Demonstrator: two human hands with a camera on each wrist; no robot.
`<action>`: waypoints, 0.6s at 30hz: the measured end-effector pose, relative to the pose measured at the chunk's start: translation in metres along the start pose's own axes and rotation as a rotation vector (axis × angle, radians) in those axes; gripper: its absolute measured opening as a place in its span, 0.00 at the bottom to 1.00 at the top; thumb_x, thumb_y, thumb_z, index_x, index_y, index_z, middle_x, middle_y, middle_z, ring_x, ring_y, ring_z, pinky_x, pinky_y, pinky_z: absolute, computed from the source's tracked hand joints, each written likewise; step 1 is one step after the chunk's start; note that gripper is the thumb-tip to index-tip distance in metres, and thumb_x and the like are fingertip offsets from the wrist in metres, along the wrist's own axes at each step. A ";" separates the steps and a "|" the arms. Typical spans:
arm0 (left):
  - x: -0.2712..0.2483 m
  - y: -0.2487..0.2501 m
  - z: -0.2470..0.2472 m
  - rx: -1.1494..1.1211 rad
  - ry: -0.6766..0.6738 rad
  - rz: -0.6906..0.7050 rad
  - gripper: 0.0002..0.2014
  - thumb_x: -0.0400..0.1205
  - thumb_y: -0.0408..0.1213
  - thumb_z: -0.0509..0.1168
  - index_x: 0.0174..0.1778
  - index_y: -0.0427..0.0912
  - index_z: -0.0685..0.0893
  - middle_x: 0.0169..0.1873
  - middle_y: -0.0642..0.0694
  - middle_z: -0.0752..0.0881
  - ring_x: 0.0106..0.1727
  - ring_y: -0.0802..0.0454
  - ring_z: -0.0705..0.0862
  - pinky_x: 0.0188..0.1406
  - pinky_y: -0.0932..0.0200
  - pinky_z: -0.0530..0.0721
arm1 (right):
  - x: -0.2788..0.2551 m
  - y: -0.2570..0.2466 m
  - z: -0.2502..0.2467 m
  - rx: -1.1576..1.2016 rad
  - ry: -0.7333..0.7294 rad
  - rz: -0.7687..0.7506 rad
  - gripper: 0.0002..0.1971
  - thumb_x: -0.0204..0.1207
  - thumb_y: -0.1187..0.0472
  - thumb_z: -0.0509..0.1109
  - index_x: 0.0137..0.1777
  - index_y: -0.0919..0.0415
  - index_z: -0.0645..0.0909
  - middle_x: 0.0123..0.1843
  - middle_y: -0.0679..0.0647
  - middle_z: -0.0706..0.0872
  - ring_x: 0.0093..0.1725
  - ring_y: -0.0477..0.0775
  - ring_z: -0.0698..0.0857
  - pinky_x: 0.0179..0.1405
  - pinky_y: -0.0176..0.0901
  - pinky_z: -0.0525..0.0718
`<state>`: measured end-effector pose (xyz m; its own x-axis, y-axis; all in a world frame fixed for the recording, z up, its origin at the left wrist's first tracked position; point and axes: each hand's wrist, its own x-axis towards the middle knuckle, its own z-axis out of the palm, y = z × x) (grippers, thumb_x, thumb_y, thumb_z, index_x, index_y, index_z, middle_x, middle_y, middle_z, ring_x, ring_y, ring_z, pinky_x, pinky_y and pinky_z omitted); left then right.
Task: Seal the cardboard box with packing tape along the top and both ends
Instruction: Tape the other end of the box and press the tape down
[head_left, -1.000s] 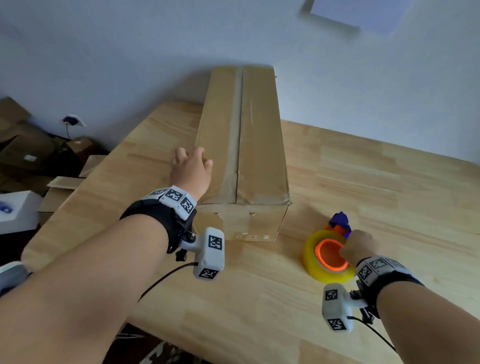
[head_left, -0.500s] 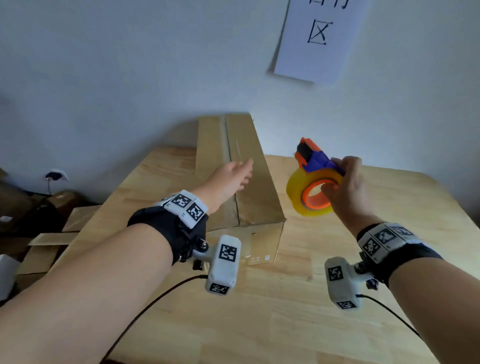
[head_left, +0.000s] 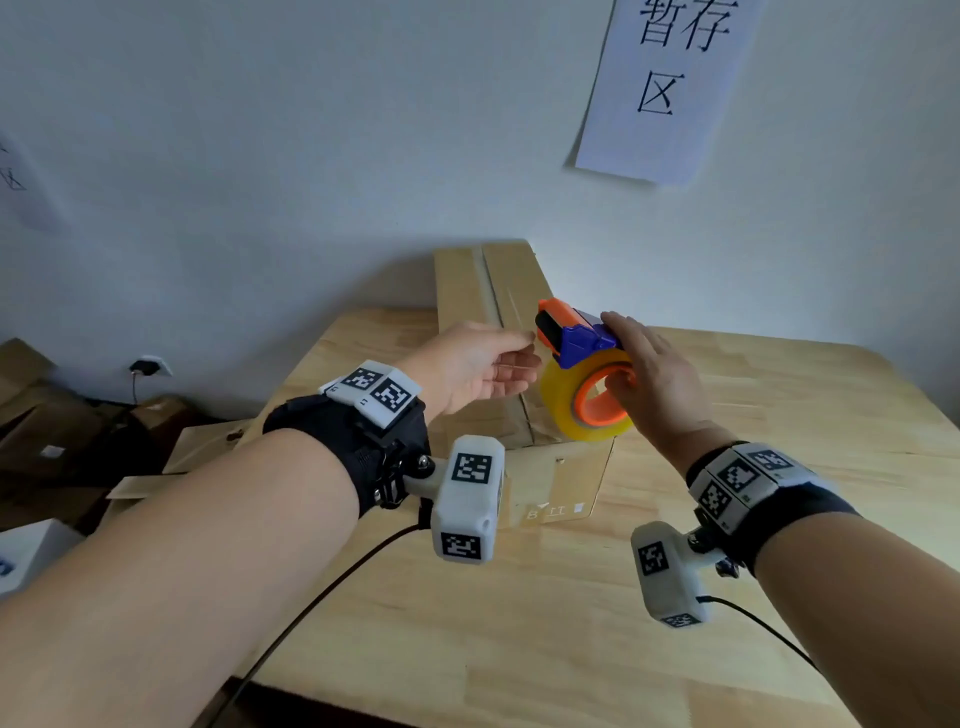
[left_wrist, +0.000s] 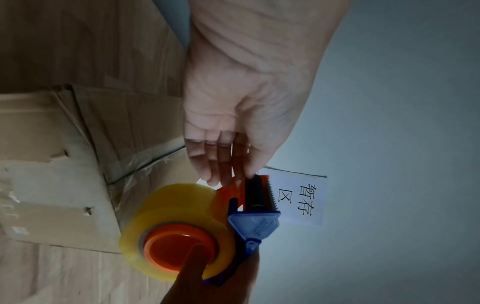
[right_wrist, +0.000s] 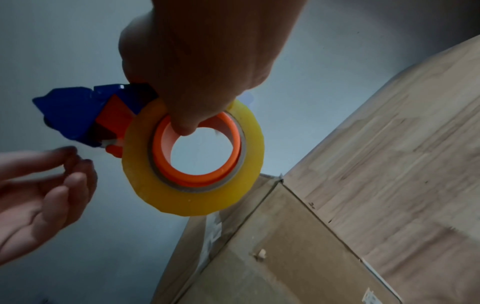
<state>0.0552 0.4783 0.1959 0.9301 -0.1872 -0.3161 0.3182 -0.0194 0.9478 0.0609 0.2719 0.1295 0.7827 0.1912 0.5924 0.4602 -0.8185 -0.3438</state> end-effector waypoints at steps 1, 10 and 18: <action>0.000 0.002 -0.002 0.010 0.016 0.005 0.06 0.82 0.32 0.64 0.40 0.35 0.80 0.35 0.40 0.85 0.35 0.49 0.85 0.41 0.57 0.85 | -0.002 -0.003 0.003 0.000 0.001 0.002 0.32 0.63 0.78 0.71 0.71 0.68 0.76 0.67 0.66 0.83 0.65 0.69 0.82 0.60 0.56 0.81; 0.008 0.030 0.005 0.330 0.019 0.122 0.09 0.81 0.26 0.58 0.35 0.38 0.76 0.32 0.42 0.81 0.32 0.51 0.84 0.36 0.59 0.88 | -0.003 -0.026 0.020 0.386 -0.260 0.293 0.31 0.64 0.69 0.76 0.64 0.60 0.65 0.53 0.56 0.82 0.47 0.60 0.82 0.43 0.50 0.81; -0.001 0.060 0.013 0.961 -0.144 0.272 0.06 0.82 0.30 0.58 0.39 0.37 0.75 0.38 0.41 0.84 0.38 0.49 0.84 0.35 0.63 0.84 | 0.001 -0.039 0.029 0.802 -0.106 0.326 0.38 0.62 0.68 0.84 0.67 0.56 0.66 0.48 0.45 0.81 0.42 0.36 0.83 0.44 0.31 0.83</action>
<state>0.0708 0.4641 0.2533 0.8981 -0.4183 -0.1363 -0.2430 -0.7299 0.6389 0.0556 0.3190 0.1223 0.9434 0.0961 0.3175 0.3312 -0.2207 -0.9174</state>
